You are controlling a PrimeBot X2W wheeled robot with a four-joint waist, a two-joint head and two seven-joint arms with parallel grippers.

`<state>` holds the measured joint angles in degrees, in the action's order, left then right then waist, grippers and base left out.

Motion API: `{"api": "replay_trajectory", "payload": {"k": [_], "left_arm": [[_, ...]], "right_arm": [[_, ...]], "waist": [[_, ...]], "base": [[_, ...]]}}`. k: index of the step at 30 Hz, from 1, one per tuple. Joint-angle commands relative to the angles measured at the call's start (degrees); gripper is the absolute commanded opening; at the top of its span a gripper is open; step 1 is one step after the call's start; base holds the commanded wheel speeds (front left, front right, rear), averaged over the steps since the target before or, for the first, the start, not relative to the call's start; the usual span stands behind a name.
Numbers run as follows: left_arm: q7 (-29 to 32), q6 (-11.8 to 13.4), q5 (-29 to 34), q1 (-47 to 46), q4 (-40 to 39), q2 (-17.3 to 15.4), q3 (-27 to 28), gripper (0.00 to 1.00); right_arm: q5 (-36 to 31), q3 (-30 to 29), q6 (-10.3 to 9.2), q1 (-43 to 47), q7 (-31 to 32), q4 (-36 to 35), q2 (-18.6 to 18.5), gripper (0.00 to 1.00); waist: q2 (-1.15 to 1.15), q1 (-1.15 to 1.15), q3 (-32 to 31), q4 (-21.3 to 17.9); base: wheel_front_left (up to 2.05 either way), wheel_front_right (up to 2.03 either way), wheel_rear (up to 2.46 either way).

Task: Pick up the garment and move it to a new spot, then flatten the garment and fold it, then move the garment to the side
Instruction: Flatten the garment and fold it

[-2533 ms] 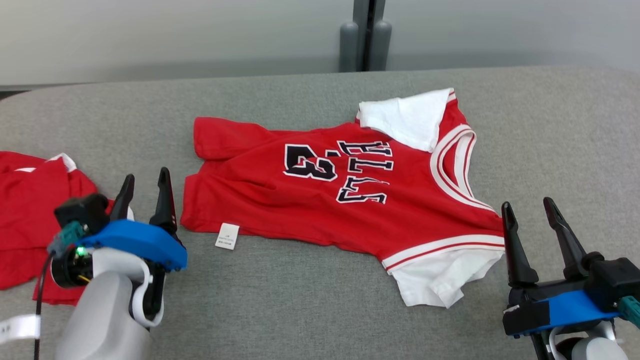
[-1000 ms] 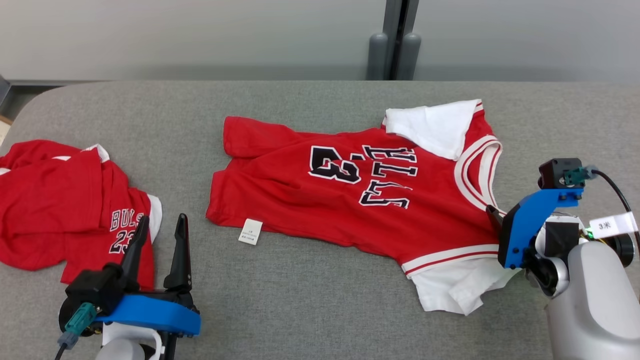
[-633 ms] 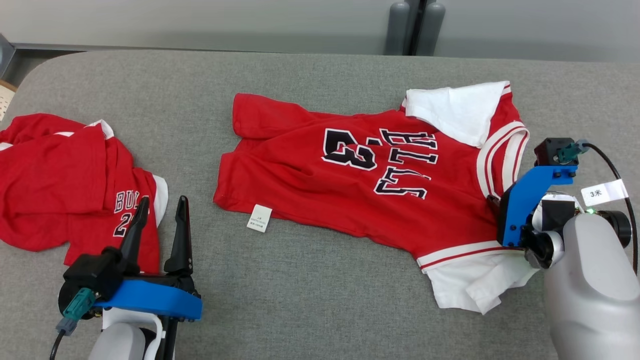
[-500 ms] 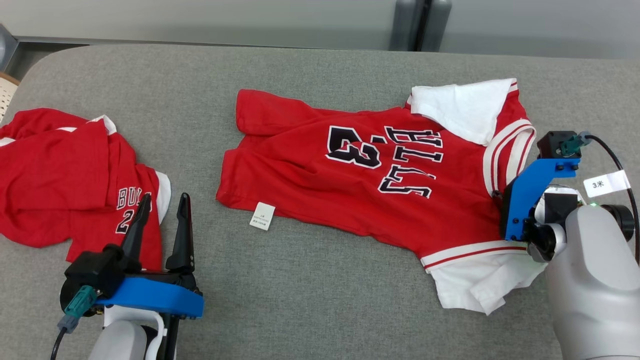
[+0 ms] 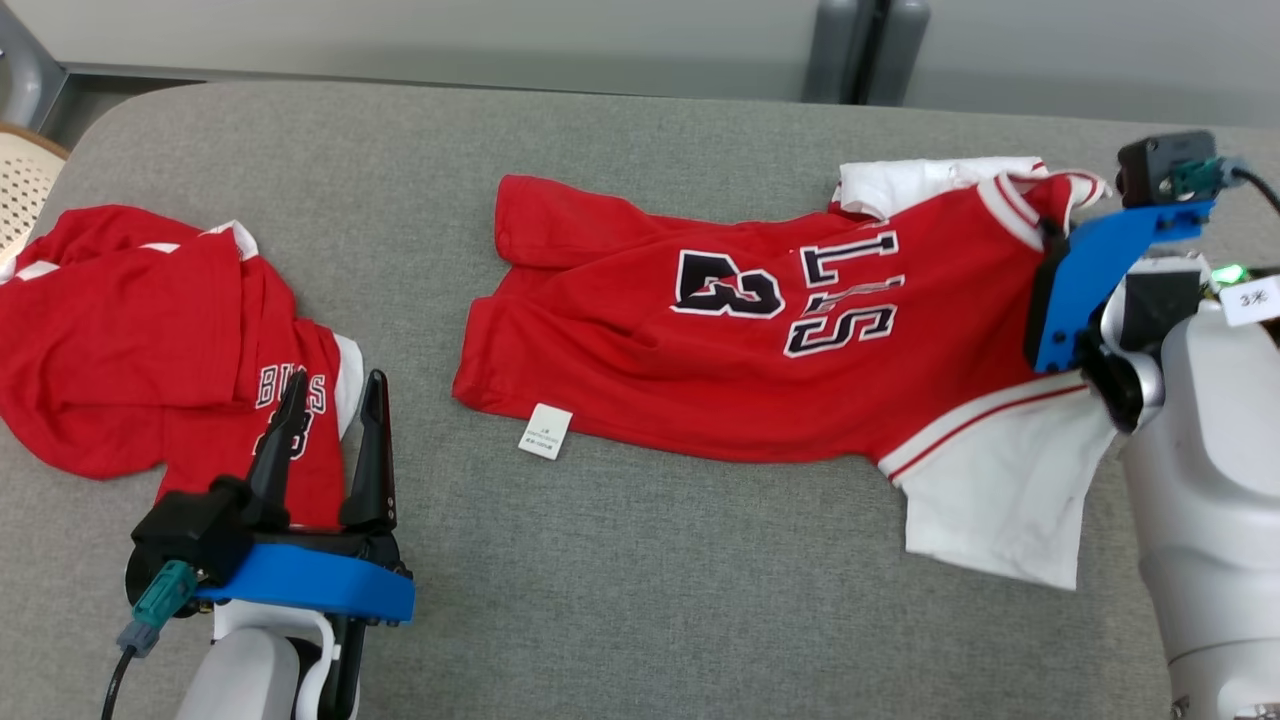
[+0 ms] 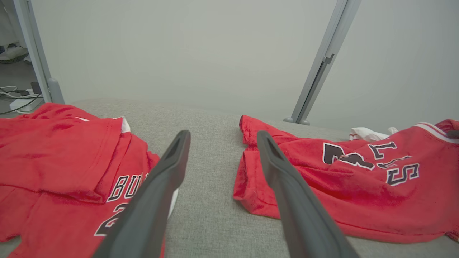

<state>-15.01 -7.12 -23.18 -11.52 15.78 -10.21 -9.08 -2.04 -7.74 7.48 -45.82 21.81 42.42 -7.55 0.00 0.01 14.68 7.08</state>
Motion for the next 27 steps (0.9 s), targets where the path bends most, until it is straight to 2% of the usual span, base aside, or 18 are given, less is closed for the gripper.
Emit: {"api": "replay_trajectory", "payload": {"k": [1,8,9,10,15,19,23,27], "left_arm": [[-0.24,-0.49,0.11,-1.25,-0.51,0.08,-0.02,1.0],[-0.24,-0.5,0.12,-2.46,-1.54,0.44,-0.49,1.0],[-0.24,-0.5,0.16,-2.7,-1.61,0.53,-0.68,1.0],[-0.24,-0.51,0.15,-2.92,-1.68,0.6,-0.75,1.0],[-0.24,-0.45,0.04,-3.5,-1.21,0.55,-0.78,1.0],[-0.24,-0.45,0.15,-2.39,-0.71,0.25,-0.21,1.0],[-0.24,-0.45,0.14,-0.87,0.01,0.07,0.43,1.0],[-0.21,-0.34,0.21,0.84,1.18,-0.05,1.12,1.0]], "right_arm": [[-0.46,0.88,0.02,-1.95,-1.47,-0.31,-0.85,0.0],[-1.07,1.13,0.02,-6.39,-8.39,2.63,-2.96,0.0],[-1.41,1.01,0.02,-6.91,-9.36,3.45,-3.01,0.33],[-1.64,0.84,0.02,-7.26,-10.09,4.46,-2.94,1.0],[-2.94,0.96,0.02,-7.99,-12.16,8.6,-2.26,1.0],[-2.75,0.52,0.02,-6.0,-14.2,9.05,-0.52,1.0],[-2.44,0.47,0.02,-1.62,-18.19,5.3,1.05,1.0],[-2.39,-0.4,0.02,6.12,-22.2,-1.78,2.48,1.0]], "waist": [[0.0,-0.01,0.63,0.68],[0.0,-0.01,3.33,2.77],[0.0,-0.01,3.67,3.03],[0.0,-0.01,3.88,3.23],[0.0,-0.01,3.74,3.33],[0.0,-0.01,2.0,2.18],[0.0,-0.01,-0.49,0.39],[0.0,-0.01,-3.6,-1.64]], "base": [[0.0,0.0,0.0],[0.0,0.0,0.0],[0.0,0.0,0.0],[0.0,0.0,0.0],[0.0,0.0,0.0],[0.0,0.0,0.0],[0.0,0.0,0.0],[0.0,0.0,0.0]]}}
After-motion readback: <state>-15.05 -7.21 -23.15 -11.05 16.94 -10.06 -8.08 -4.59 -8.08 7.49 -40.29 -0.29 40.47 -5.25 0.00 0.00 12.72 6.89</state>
